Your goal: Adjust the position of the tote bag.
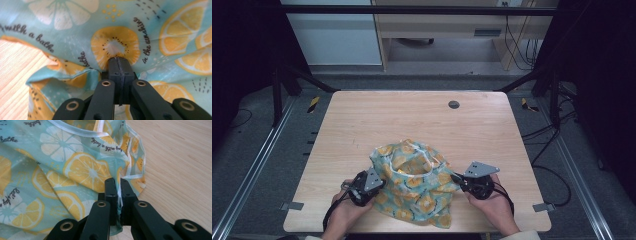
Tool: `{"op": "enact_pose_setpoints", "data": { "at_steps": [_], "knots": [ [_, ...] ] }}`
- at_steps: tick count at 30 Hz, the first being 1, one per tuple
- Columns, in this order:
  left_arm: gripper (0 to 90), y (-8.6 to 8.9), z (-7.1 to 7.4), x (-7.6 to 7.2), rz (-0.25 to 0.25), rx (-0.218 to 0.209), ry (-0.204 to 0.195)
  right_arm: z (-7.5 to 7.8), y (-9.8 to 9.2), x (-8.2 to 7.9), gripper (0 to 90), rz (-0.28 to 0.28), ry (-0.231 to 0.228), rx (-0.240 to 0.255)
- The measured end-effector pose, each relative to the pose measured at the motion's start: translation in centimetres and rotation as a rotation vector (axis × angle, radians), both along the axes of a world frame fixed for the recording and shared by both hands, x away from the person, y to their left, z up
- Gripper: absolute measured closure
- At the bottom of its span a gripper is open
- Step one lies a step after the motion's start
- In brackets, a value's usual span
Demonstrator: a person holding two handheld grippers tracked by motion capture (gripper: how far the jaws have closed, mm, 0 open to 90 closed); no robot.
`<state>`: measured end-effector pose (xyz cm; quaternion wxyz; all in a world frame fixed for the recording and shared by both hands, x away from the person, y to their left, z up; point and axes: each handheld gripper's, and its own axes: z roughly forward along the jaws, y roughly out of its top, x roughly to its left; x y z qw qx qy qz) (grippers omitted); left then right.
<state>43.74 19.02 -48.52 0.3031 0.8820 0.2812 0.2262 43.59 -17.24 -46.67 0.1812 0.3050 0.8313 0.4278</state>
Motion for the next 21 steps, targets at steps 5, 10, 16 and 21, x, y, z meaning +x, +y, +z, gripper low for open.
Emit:
{"op": "enact_pose_setpoints", "data": {
  "at_steps": [5,10,16,21],
  "knots": [
    [90.0,0.43,0.15,0.20,0.003,0.001,0.008,0.13,-0.07,0.10,87.5,-0.018,-0.008,-0.002],
    [90.0,0.33,0.18,-0.07,0.004,-0.014,0.020,0.36,-0.31,-0.14,87.0,-0.020,-0.023,0.014],
    [90.0,0.08,-0.24,-0.07,0.003,0.009,0.044,0.48,-0.21,-0.29,83.9,-0.022,-0.033,0.020],
    [77.3,0.71,0.33,-0.53,0.024,-0.023,0.034,0.78,-0.42,-0.63,65.4,-0.058,-0.051,0.032]
  ]
}}
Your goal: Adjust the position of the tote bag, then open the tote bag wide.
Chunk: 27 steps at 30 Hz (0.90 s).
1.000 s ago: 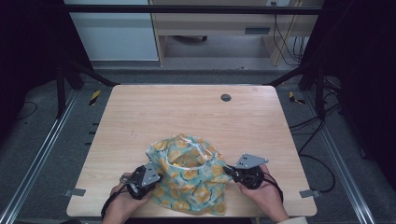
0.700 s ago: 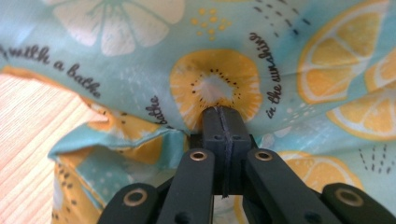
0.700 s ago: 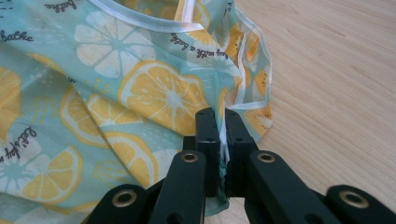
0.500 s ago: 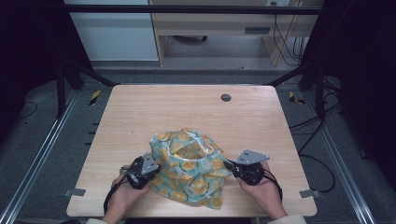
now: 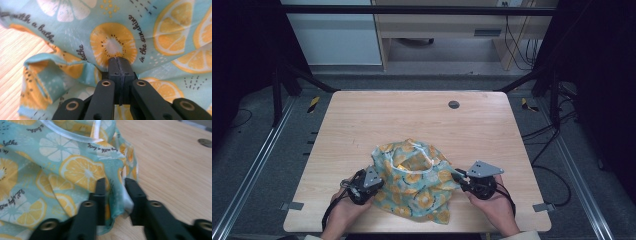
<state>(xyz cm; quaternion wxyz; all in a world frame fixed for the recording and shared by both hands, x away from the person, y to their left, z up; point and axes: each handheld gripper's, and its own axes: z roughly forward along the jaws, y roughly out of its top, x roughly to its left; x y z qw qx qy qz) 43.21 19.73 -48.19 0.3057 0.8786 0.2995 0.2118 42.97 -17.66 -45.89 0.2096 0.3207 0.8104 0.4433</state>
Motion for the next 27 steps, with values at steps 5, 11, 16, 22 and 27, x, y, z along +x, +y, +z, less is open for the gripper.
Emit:
{"op": "enact_pose_setpoints", "data": {
  "at_steps": [5,11,16,22,27],
  "knots": [
    [60.7,1.5,2.2,-1.7,0.041,-0.077,-0.065,0.8,-0.4,-0.9,46.3,-0.041,-0.033,0.024],
    [48.6,1.4,5.1,-2.4,0.044,-0.099,-0.124,1.1,-0.2,-1.3,43.9,-0.054,-0.033,0.038],
    [41.0,1.3,8.0,-1.9,0.054,-0.117,-0.161,1.2,-0.2,-1.5,44.3,-0.053,-0.038,0.042],
    [31.5,0.7,9.9,0.5,0.075,-0.138,-0.139,1.2,0.2,-1.6,46.2,-0.045,-0.043,0.035],
    [28.0,-1.3,10.6,3.6,0.080,-0.118,-0.081,1.1,0.4,-1.6,46.7,-0.039,-0.041,0.025]
  ]
}}
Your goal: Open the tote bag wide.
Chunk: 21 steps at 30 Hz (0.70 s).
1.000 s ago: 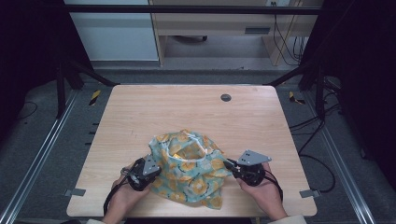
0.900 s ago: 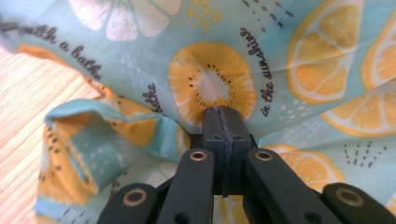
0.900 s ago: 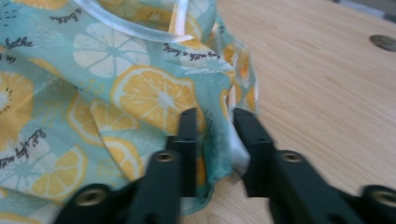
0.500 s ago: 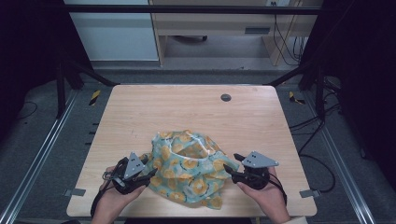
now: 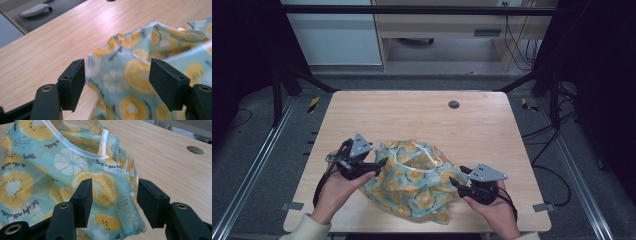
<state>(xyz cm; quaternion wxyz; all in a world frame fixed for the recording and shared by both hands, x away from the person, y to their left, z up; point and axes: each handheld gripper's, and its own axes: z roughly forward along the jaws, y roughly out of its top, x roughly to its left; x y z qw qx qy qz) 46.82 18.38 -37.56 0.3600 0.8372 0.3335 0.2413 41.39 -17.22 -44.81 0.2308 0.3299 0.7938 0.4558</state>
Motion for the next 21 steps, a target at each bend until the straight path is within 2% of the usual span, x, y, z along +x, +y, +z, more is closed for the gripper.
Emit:
{"op": "enact_pose_setpoints", "data": {
  "at_steps": [1,6,11,14,16,17,19,21],
  "knots": [
    [26.0,-1.1,0.1,1.1,-0.009,0.007,0.021,0.0,0.1,0.0,47.0,0.003,0.000,-0.001],
    [20.0,-3.2,-0.6,3.5,0.001,0.062,0.058,0.0,0.0,-0.1,47.7,0.004,-0.003,0.001],
    [15.4,-3.8,-1.5,4.8,0.031,0.098,0.094,0.1,-0.2,-0.2,47.7,-0.001,-0.005,0.011],
    [17.9,-3.7,-2.0,5.2,0.038,0.123,0.133,0.2,-0.3,-0.1,47.7,-0.006,-0.006,0.017],
    [23.9,-3.7,-2.4,5.2,0.037,0.144,0.157,0.3,-0.4,-0.1,47.7,-0.009,-0.009,0.018],
    [30.4,-3.7,-2.4,5.2,0.037,0.144,0.157,0.3,-0.4,-0.1,47.7,-0.013,-0.005,0.019],
    [41.7,-3.8,-2.9,5.3,0.025,0.174,0.170,0.2,-0.4,-0.1,47.7,-0.017,0.001,0.018],
    [56.5,-3.8,-2.9,5.2,0.019,0.184,0.165,0.2,-0.4,0.0,47.7,-0.021,0.001,0.015]
  ]
}}
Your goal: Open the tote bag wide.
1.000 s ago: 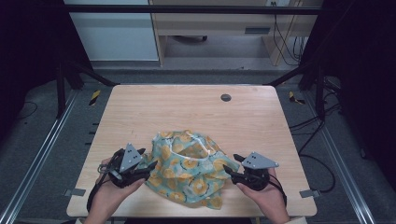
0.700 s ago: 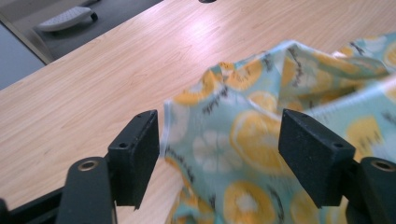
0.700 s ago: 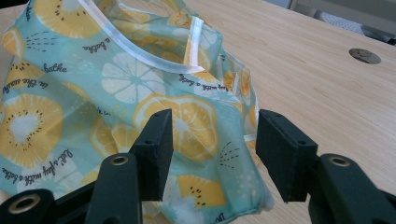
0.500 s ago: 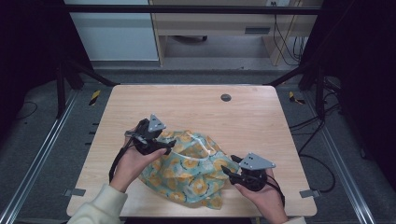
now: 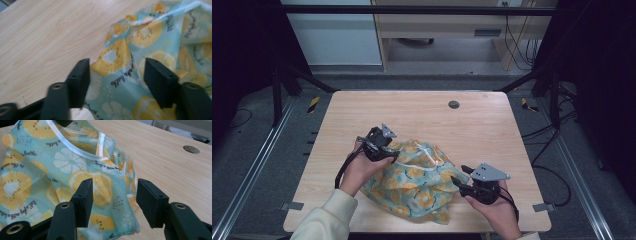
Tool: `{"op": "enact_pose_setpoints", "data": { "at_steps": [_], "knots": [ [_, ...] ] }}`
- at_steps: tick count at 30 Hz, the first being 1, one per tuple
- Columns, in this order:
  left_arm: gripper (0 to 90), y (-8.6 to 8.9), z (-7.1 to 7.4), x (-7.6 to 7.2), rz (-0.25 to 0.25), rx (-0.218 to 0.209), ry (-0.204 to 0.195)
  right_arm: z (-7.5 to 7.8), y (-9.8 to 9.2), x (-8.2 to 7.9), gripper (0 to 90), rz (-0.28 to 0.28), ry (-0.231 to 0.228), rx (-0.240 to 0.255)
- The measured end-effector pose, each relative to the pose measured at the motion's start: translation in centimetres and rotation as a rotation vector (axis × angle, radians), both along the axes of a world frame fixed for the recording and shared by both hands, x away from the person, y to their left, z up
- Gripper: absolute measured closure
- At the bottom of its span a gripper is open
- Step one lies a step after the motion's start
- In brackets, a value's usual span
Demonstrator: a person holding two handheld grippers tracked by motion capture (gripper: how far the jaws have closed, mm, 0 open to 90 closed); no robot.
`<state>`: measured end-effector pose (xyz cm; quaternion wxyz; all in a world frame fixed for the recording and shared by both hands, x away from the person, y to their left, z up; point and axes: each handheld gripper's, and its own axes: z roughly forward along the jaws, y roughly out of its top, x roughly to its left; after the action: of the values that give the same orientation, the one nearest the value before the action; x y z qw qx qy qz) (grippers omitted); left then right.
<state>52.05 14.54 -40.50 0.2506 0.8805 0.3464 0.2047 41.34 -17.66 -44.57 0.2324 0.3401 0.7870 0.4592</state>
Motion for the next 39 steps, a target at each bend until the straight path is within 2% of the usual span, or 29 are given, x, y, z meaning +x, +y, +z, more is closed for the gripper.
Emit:
{"op": "enact_pose_setpoints", "data": {
  "at_steps": [1,2,3,4,7,8,9,12,15,19,21,24,27,28,29,31,33,36,39],
  "knots": [
    [61.8,0.0,-0.1,0.0,-0.010,-0.001,-0.002,0.0,-0.1,0.0,47.7,-0.003,0.002,0.003],
    [61.8,0.0,-0.2,0.0,-0.013,0.001,-0.001,0.0,-0.1,0.0,47.7,-0.003,0.002,0.003],
    [74.0,0.0,-0.4,0.0,-0.022,-0.001,0.005,0.1,-0.3,0.0,47.7,-0.011,0.001,0.005],
    [78.2,0.1,-0.5,-0.1,-0.027,-0.001,0.006,0.0,-0.4,0.1,47.8,-0.016,0.003,0.006],
    [87.4,0.4,-0.4,-0.5,-0.031,-0.017,-0.028,0.1,-0.6,0.1,48.9,-0.024,0.007,0.008],
    [88.3,0.4,-0.4,-0.5,-0.031,-0.017,-0.028,0.2,-0.6,0.1,49.2,-0.028,0.007,0.011],
    [88.6,0.7,0.0,-0.9,-0.028,-0.043,-0.055,0.2,-0.7,0.1,49.8,-0.027,0.005,0.011],
    [89.5,1.3,0.7,-1.7,-0.028,-0.081,-0.097,0.6,-0.8,0.2,51.3,-0.034,0.009,0.014],
    [90.0,1.8,1.3,-2.5,-0.038,-0.109,-0.122,1.2,-0.9,0.6,52.0,-0.041,0.011,0.028],
    [90.0,2.3,1.8,-3.1,-0.050,-0.125,-0.144,1.6,-1.1,1.0,50.2,-0.043,0.018,0.040],
    [90.0,2.5,1.8,-3.5,-0.063,-0.153,-0.136,1.3,-1.2,1.4,45.8,-0.039,0.048,0.045],
    [90.0,2.3,1.8,-3.5,-0.072,-0.145,-0.139,0.7,-1.2,1.8,41.9,-0.030,0.081,0.041],
    [90.0,2.2,1.9,-3.4,-0.071,-0.156,-0.151,0.0,-0.9,2.7,39.4,-0.002,0.158,0.044],
    [90.0,2.3,2.1,-3.3,-0.067,-0.160,-0.155,-0.2,-0.7,2.9,41.7,0.005,0.180,0.039],
    [90.0,2.3,2.1,-3.3,-0.067,-0.169,-0.157,-0.5,-0.5,3.2,56.8,0.024,0.195,0.027],
    [90.0,2.5,2.2,-3.4,-0.059,-0.181,-0.175,-0.5,-0.2,3.2,73.8,0.055,0.191,0.027],
    [90.0,2.6,2.2,-3.5,-0.052,-0.193,-0.189,-0.3,-0.1,3.0,86.4,0.068,0.175,0.027],
    [90.0,2.9,2.6,-3.7,-0.037,-0.225,-0.225,0.3,-0.1,2.7,89.8,0.065,0.134,0.022],
    [90.0,3.1,3.6,-4.2,-0.024,-0.262,-0.272,1.7,-0.3,1.8,89.6,0.056,0.058,0.028]
  ]
}}
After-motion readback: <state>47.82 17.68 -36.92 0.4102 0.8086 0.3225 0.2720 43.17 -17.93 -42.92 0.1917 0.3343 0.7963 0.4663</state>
